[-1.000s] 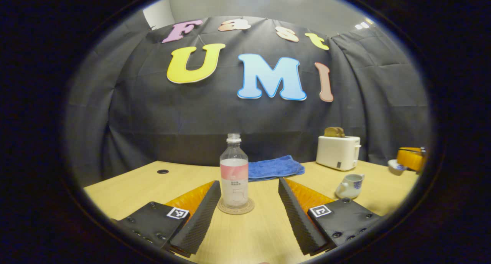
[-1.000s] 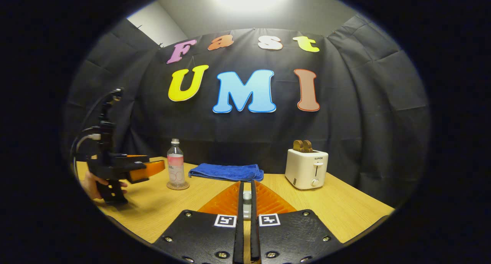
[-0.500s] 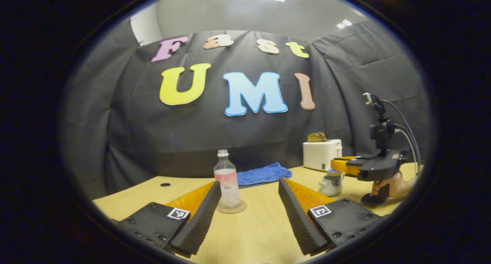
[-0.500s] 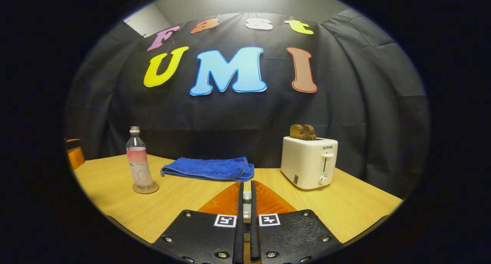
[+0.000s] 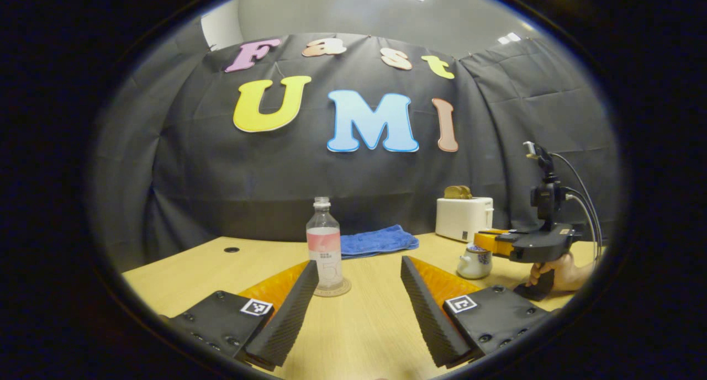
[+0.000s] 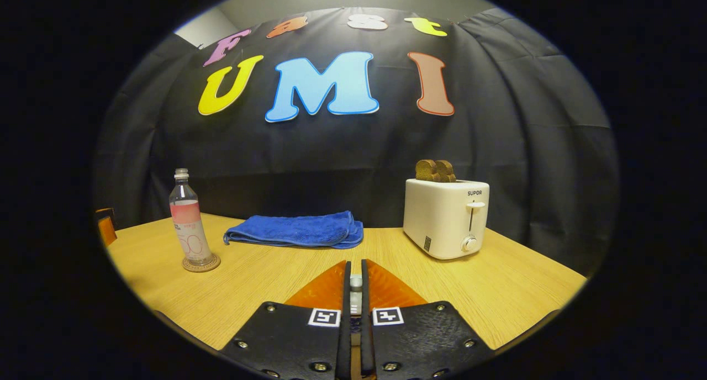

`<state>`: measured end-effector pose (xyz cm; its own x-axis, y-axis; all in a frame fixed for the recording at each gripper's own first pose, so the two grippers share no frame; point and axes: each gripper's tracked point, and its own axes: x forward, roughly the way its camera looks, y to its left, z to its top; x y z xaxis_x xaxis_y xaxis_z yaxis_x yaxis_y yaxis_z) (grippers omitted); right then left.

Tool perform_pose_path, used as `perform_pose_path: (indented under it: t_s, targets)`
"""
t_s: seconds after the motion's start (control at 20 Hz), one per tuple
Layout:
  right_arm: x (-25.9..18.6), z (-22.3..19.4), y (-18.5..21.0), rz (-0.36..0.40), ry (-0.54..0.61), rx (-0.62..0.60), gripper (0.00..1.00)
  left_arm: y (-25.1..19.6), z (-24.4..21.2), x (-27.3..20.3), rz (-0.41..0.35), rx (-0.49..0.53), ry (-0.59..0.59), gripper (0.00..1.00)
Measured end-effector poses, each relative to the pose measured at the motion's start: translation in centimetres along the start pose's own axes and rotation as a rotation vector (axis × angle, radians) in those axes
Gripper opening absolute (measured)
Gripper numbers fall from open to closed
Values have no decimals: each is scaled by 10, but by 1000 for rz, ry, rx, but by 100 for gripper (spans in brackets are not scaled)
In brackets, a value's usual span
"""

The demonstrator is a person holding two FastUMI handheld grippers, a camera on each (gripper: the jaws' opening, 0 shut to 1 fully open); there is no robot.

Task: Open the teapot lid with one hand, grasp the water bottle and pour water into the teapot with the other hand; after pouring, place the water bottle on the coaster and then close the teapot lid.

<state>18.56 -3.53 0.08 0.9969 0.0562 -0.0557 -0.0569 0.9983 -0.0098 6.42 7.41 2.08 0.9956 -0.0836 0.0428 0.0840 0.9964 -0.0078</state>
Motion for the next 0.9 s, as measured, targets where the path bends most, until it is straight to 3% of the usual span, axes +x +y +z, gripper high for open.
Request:
perform_pose_path:
  t_s: [0.15,0.2,0.3,0.35,0.4,0.45,0.65,0.9]
  targets:
    - [-5,8,-2,-14,-14,-49,13,-2,2,-2,1,21,-4,100]
    - [-11,19,-5,-27,-37,-66,34,-2,4,-3,4,24,-7,100]
    - [-32,43,-9,-49,-90,-78,47,0,7,-8,12,24,-10,100]
    - [-49,52,-7,-51,-104,-69,45,-1,7,-11,16,24,-9,100]
    - [-71,51,-3,-51,-98,-43,60,-2,7,-15,22,18,-7,100]
    - [-92,46,7,-31,-91,-17,66,-7,4,-17,24,7,-5,100]
    - [-157,32,31,-33,-127,-28,73,-25,-10,-28,85,-47,-5,100]
    - [-179,3,65,40,-80,-22,73,-55,-23,-46,80,-66,27,100]
